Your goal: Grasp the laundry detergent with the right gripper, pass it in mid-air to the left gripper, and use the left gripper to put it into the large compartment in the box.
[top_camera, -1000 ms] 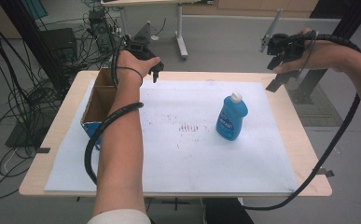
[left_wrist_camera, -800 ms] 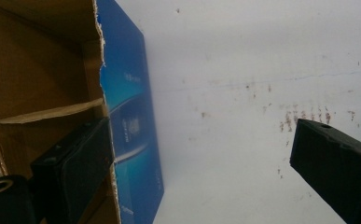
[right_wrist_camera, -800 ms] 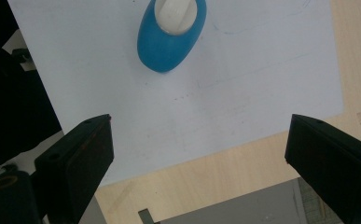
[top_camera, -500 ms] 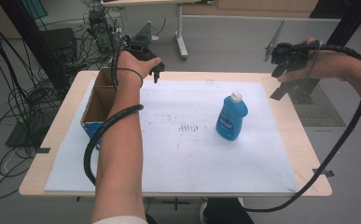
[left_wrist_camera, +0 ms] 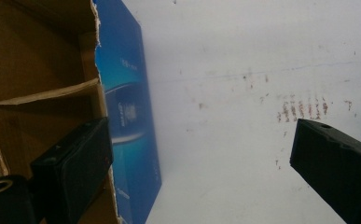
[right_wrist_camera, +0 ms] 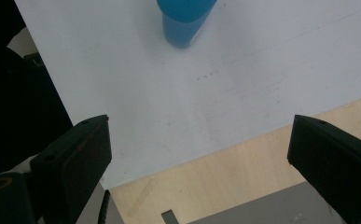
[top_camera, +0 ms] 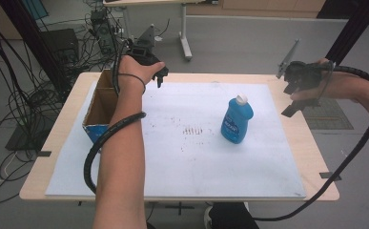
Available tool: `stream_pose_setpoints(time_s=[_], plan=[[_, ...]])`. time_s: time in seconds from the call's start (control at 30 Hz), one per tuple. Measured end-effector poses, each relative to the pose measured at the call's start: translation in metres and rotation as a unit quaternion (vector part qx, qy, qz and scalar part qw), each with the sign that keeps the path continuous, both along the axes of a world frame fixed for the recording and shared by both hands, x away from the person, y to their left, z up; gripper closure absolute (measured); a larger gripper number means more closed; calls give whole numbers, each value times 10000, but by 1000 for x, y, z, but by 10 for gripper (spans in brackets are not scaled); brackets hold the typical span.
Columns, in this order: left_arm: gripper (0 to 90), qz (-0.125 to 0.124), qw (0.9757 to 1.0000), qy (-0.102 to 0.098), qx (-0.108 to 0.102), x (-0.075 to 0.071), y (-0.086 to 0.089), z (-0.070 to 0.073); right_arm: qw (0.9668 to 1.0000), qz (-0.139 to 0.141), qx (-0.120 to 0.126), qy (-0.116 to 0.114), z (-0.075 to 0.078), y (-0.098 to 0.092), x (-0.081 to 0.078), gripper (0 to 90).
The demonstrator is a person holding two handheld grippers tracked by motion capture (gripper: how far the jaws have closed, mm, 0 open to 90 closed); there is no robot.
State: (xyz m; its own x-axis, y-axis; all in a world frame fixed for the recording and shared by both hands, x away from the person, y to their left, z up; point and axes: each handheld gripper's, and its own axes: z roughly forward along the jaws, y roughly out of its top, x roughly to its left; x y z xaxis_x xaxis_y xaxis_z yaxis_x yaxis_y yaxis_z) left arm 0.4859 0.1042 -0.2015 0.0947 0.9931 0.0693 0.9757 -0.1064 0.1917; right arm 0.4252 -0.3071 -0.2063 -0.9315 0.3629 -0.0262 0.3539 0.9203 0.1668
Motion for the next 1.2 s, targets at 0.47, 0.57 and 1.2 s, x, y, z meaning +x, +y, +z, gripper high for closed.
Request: stream_pose_setpoints(time_s=[0.47, 0.57, 1.2], plan=[[64, -89, 10000, -33, -15, -1, 1, 1, 9968, -607, 418, -305, -34, -21, -24, 46], [64, -98, 9999, -20, -20, -1, 2, 0, 9950, -753, 567, -340, -41, -23, -29, 46], [64, -166, 9999, -9, 1, -2, 1, -3, 9767, -1420, 1452, -699, -89, -10, -47, 41]])
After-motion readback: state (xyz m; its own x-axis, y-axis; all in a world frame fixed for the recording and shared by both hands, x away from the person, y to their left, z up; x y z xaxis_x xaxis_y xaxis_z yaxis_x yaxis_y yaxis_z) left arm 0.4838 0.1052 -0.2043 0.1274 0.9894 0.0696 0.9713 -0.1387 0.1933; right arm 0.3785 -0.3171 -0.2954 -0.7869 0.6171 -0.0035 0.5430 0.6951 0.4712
